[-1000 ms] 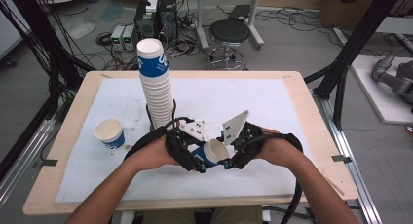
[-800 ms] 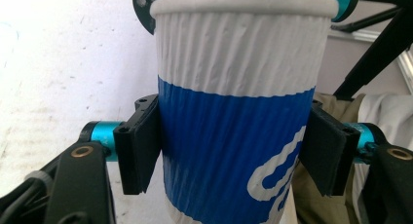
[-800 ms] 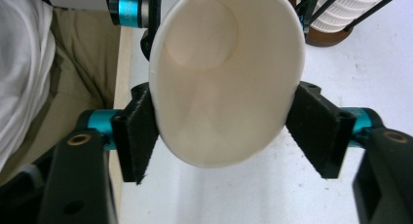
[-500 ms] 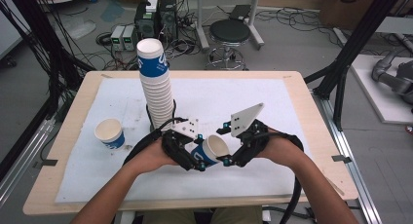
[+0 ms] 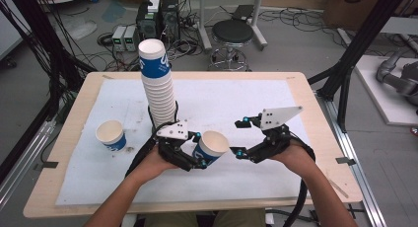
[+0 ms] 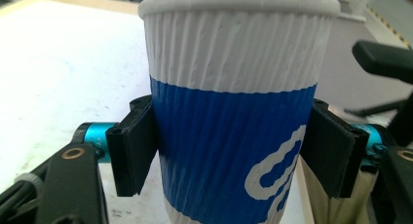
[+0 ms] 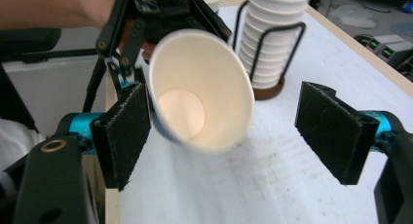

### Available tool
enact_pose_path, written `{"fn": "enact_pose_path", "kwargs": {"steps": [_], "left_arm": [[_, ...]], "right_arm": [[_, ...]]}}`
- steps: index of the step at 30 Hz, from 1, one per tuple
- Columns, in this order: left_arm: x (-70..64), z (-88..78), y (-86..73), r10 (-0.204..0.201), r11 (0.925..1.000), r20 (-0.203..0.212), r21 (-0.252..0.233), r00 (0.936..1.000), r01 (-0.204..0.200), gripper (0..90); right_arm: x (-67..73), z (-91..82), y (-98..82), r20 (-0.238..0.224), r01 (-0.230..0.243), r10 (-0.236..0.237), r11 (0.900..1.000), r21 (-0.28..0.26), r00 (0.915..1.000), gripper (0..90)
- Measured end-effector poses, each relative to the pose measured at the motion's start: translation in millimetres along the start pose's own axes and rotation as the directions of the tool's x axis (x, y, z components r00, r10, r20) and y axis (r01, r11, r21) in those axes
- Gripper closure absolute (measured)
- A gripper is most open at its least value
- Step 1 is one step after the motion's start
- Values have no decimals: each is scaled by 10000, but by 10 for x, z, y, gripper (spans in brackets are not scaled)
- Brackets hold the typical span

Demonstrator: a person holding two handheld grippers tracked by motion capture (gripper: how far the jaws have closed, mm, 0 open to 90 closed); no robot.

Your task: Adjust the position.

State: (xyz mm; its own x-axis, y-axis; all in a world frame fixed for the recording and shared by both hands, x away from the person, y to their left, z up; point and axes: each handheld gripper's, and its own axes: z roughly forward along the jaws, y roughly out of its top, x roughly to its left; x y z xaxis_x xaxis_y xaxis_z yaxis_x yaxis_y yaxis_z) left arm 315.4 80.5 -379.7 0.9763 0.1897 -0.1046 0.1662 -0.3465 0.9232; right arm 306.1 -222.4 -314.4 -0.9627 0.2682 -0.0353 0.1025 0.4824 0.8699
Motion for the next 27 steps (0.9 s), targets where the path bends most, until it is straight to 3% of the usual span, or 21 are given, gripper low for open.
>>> {"fn": "enact_pose_path", "kwargs": {"steps": [8, 15, 22, 27], "left_arm": [[33, -86, -71, -53, 9892, -457, -1468, 9989, -14, 269], [20, -96, -99, 313, 9806, -780, -1906, 9965, -457, 269], [20, -84, -156, 440, 9655, -1277, -2492, 9908, -750, 269], [20, -83, -178, 415, 9585, -1513, -2729, 9876, -821, 269]], "right_arm": [[-27, -126, -248, 662, -776, 838, 9928, -911, 9943, 212], [-25, -226, -402, 1361, -984, 1168, 9859, -1353, 9838, 210], [-8, -319, -551, 2392, -989, 1379, 9808, -1682, 9611, 211], [-4, -350, -674, 3252, -995, 1467, 9825, -1574, 9342, 211]]}}
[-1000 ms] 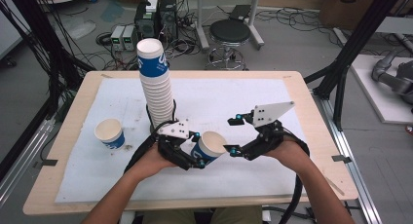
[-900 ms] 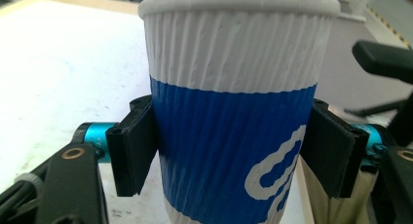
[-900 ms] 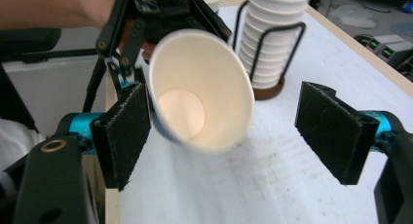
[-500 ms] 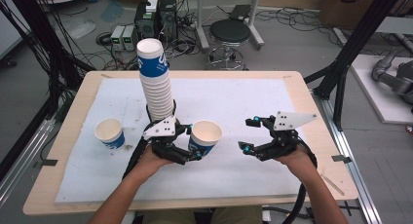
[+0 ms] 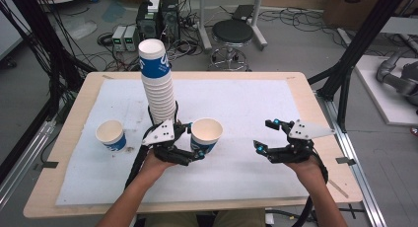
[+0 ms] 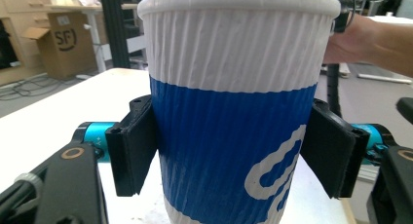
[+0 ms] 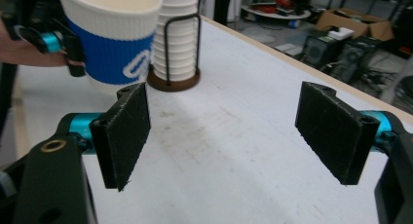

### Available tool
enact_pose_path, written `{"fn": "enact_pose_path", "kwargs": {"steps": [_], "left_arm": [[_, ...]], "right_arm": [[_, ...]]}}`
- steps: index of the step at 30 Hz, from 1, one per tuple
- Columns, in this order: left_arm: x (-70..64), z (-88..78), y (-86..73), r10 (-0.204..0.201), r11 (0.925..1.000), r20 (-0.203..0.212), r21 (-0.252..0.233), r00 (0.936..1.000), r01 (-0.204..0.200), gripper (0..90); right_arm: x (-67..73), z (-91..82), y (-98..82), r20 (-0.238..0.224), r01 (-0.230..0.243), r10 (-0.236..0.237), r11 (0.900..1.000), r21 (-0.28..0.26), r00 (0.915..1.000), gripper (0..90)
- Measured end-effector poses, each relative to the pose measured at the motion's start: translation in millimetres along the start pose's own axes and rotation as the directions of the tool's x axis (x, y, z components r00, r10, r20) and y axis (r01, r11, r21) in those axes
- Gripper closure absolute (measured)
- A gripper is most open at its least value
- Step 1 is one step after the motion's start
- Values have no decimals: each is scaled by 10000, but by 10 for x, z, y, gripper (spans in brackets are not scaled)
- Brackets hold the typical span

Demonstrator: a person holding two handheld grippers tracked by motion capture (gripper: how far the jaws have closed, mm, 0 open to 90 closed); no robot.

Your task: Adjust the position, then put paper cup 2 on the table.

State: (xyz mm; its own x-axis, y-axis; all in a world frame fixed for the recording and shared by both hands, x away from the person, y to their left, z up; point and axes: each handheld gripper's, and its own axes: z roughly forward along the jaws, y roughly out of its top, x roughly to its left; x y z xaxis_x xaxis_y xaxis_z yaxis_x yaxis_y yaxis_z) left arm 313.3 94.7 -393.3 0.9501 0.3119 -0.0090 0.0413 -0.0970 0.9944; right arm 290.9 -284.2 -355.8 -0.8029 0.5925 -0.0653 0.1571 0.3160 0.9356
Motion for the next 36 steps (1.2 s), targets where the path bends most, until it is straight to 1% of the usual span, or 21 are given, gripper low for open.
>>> {"fn": "enact_pose_path", "kwargs": {"steps": [2, 3, 6, 8, 11, 15, 19, 24, 27, 30, 36], "left_arm": [[-4, -1, -7, -6, 9999, -87, -140, 10000, 5, 268], [-4, -3, -11, -21, 9998, -104, -215, 9999, 19, 269], [-6, -6, -20, -91, 9989, -206, -462, 9997, 81, 269], [-3, -3, -23, -119, 9988, -268, -483, 9996, 106, 269], [-2, -5, -20, -84, 9983, -318, -571, 9995, 65, 269], [-17, -5, -7, -55, 9970, -400, -768, 9992, 24, 269], [-21, 17, 5, -18, 9958, -400, -920, 9992, -19, 269], [-6, 49, 31, -12, 9940, -421, -1095, 9991, -34, 269], [24, 78, 66, -90, 9928, -423, -1200, 9991, 39, 268], [66, 124, 102, -207, 9898, -438, -1417, 9988, 143, 267], [159, 248, 97, -362, 9857, -588, -1663, 9976, 260, 267]], "right_arm": [[-7, -11, -67, 333, -3, -1, 9999, 117, 9994, 211], [-6, -17, -89, 405, -65, 58, 9998, 181, 9992, 211], [-12, -39, -175, 664, -143, 134, 9998, 131, 9977, 211], [-12, -56, -217, 893, -165, 153, 9998, 130, 9959, 211], [-8, -87, -269, 1114, -285, 277, 9996, 59, 9934, 211], [-5, -118, -309, 1208, -305, 290, 9995, 104, 9923, 211], [8, -150, -318, 1244, -332, 334, 9994, -33, 9917, 211], [0, -178, -331, 1327, -370, 376, 9993, -67, 9904, 211], [-8, -184, -335, 1342, -360, 372, 9993, -108, 9903, 211], [-13, -191, -340, 1351, -387, 400, 9992, -125, 9900, 211], [-20, -206, -360, 1364, -469, 487, 9988, -160, 9895, 211]]}}
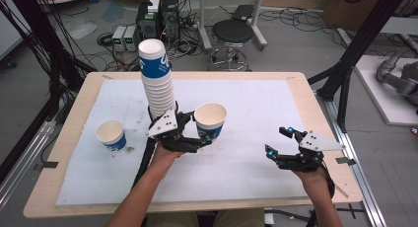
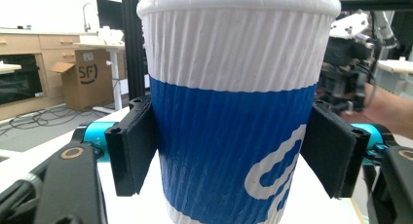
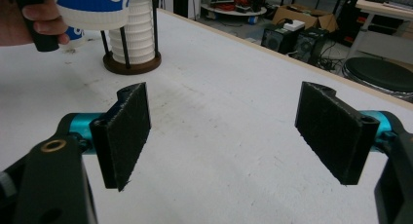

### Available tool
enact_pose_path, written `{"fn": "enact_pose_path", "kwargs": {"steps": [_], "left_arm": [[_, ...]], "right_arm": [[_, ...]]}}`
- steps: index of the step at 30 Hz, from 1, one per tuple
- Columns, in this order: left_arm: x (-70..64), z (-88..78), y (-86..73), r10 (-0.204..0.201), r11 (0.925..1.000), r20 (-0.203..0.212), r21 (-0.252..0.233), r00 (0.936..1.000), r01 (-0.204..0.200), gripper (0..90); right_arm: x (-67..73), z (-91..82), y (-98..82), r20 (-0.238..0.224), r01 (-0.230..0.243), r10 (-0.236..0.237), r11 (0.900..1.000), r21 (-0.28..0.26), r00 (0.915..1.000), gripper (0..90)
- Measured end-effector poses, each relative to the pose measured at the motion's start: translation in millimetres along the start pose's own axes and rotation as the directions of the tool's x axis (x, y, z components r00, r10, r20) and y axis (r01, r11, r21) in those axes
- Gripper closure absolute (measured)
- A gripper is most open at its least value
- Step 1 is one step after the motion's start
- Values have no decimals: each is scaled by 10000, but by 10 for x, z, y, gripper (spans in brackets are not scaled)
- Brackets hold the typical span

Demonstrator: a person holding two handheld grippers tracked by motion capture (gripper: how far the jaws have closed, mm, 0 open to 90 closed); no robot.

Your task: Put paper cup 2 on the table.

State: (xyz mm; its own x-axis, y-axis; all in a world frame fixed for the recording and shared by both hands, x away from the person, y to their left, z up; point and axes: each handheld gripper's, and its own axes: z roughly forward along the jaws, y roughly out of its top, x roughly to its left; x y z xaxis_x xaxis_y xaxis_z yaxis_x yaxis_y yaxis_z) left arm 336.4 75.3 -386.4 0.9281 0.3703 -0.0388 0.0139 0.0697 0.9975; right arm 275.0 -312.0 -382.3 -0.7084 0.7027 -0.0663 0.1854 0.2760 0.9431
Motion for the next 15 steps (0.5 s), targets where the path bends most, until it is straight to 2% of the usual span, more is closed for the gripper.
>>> {"fn": "enact_pose_path", "kwargs": {"steps": [3, 8, 15], "left_arm": [[55, 77, -57, -182, 9998, -78, -52, 9998, 181, 267], [121, 202, -134, -169, 9998, -312, 103, 9994, 172, 267], [167, 355, -267, -338, 9989, -556, 305, 9979, 355, 266]], "right_arm": [[-11, -1, -15, 4, -92, 92, 10000, 14, 10000, 211], [-22, -6, -24, -21, -52, 52, 10000, 32, 10000, 211], [-13, -20, -29, -82, -122, 122, 9999, 5, 9999, 211]]}}
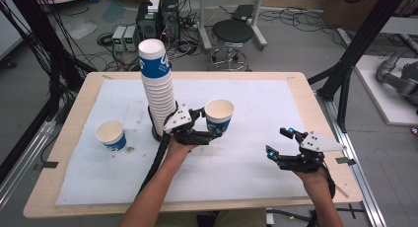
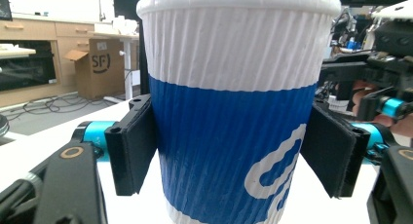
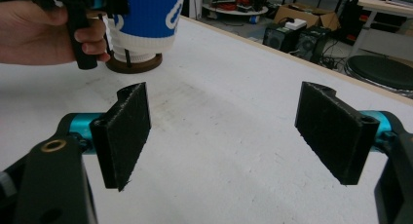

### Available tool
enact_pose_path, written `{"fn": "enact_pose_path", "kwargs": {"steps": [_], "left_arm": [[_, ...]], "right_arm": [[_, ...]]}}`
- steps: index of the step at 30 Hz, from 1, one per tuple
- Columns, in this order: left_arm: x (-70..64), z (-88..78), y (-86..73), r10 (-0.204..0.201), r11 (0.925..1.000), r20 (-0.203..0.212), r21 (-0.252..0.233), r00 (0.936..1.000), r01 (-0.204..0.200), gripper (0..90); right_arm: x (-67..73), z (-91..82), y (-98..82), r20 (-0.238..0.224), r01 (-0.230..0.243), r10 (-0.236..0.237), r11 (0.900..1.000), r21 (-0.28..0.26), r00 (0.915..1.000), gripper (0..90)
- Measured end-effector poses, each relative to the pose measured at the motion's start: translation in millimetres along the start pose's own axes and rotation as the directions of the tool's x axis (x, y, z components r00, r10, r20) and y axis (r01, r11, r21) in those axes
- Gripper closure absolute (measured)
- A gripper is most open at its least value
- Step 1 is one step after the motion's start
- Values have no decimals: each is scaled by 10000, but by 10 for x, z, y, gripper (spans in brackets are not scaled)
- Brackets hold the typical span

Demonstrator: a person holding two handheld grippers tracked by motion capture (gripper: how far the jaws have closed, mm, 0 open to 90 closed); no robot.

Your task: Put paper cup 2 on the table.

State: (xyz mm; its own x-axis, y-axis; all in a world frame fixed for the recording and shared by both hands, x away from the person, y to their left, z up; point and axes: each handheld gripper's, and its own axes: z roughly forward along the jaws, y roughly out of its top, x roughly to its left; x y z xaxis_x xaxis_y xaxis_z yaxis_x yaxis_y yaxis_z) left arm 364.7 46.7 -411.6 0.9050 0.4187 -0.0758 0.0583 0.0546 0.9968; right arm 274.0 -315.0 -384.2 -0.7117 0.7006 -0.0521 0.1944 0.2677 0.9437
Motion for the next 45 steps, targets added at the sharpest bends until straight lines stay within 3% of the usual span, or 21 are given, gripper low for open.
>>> {"fn": "enact_pose_path", "kwargs": {"steps": [5, 9, 19, 25, 30, 31, 33, 37, 40, 42, 43, 45], "left_arm": [[32, 80, -79, -23, 9999, -164, 132, 9999, 25, 266], [66, 134, -165, -50, 9984, -371, 553, 9993, 71, 267], [127, 311, -393, -270, 9826, -744, 1816, 9969, 402, 265], [92, 388, -412, 62, 9629, -1273, 2683, 9918, 284, 263], [38, 462, -401, 698, 9232, -1553, 3842, 9854, -49, 263], [24, 465, -396, 694, 9222, -1594, 3866, 9848, -24, 263], [10, 449, -374, 774, 9128, -1661, 4084, 9831, -28, 263], [-22, 393, -324, 1123, 8857, -1532, 4633, 9818, -290, 262], [-55, 347, -328, 1244, 8795, -1598, 4747, 9793, -342, 260], [-52, 308, -342, 1144, 8806, -1656, 4734, 9795, -228, 258], [-44, 293, -355, 981, 8865, -1709, 4628, 9804, -80, 256], [-31, 265, -371, 750, 8887, -1819, 4581, 9805, 170, 250]], "right_arm": [[-16, -21, -8, 24, -36, 36, 10000, -76, 10000, 211], [-21, -36, -27, 36, -77, 77, 10000, -28, 10000, 211], [-19, -39, -28, -14, -64, 64, 10000, -57, 10000, 211], [-19, -43, -25, -48, -49, 49, 10000, -21, 10000, 211], [-16, -41, -21, -107, -46, 46, 10000, -10, 9999, 211], [-13, -41, -19, -113, -67, 67, 10000, -22, 9999, 211], [-14, -46, -18, -116, -58, 57, 10000, -8, 9999, 211], [-11, -49, -24, -117, -83, 83, 10000, -11, 9999, 211], [0, -48, -21, -120, -93, 93, 10000, -15, 9999, 211], [5, -44, -21, -163, -80, 80, 10000, -8, 9998, 212], [7, -42, -22, -163, -53, 53, 10000, -7, 9999, 212], [11, -37, -23, -153, -39, 39, 10000, 9, 9999, 211]]}}
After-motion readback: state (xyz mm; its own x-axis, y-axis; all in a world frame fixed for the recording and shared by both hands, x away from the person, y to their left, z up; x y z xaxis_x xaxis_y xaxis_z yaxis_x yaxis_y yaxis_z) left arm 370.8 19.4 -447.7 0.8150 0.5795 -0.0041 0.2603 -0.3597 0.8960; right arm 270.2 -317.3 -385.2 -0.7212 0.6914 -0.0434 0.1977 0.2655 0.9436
